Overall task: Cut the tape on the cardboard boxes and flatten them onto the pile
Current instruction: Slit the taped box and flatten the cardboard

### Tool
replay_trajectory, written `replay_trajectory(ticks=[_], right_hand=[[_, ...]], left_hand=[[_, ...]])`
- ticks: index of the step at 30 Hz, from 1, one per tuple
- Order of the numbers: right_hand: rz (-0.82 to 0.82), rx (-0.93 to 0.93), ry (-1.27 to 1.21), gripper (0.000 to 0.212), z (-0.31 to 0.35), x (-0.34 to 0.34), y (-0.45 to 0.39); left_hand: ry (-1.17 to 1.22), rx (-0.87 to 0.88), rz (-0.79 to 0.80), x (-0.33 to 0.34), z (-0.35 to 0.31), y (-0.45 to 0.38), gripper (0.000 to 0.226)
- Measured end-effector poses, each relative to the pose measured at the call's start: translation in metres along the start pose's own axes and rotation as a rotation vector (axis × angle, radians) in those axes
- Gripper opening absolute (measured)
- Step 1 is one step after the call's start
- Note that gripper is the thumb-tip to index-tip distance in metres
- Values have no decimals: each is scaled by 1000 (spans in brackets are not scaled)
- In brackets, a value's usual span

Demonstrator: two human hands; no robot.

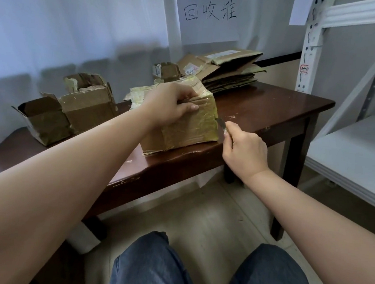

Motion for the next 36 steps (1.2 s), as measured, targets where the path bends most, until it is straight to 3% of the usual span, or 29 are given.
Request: replay_trajectory(ticks=[5, 9, 14, 17, 20, 24, 28, 32, 36], right_hand=[[181, 1, 51, 30, -4, 7, 28], [97, 127, -1, 24, -12, -7, 10], [108, 74, 19, 18, -20, -10, -1], [53, 21, -98, 13, -11, -8, -4], [-25, -34, -148, 10, 3, -13, -10], [-23, 59, -91, 14, 2, -15, -15], [-55, 80, -43, 22, -6, -21, -20], [-116, 76, -13, 30, -11, -22, -24], [-115, 38, -17, 44, -11, -17, -30]], left_hand=[[-5, -14, 28, 1, 0, 0, 27], [53, 16, 83, -7, 3, 3, 22], [79, 81, 195, -34, 25, 25, 20], [58, -7, 156, -52, 38, 40, 44], [111, -61, 75, -53, 34, 48, 40], [134, 14, -49, -42, 6, 46, 51], [164, 53, -51, -28, -5, 38, 69], [203, 81, -88, -16, -7, 33, 65], [123, 99, -20, 0, -1, 26, 62]])
Point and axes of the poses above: each hand's wrist, its own y-axis away from the middle knuckle, its own x-axis out of the palm, z = x × y, the point moved 6 cm from there along -y, towards the middle knuckle, and after that the axes turned 6 degrees about y, right-handed, at the moved point
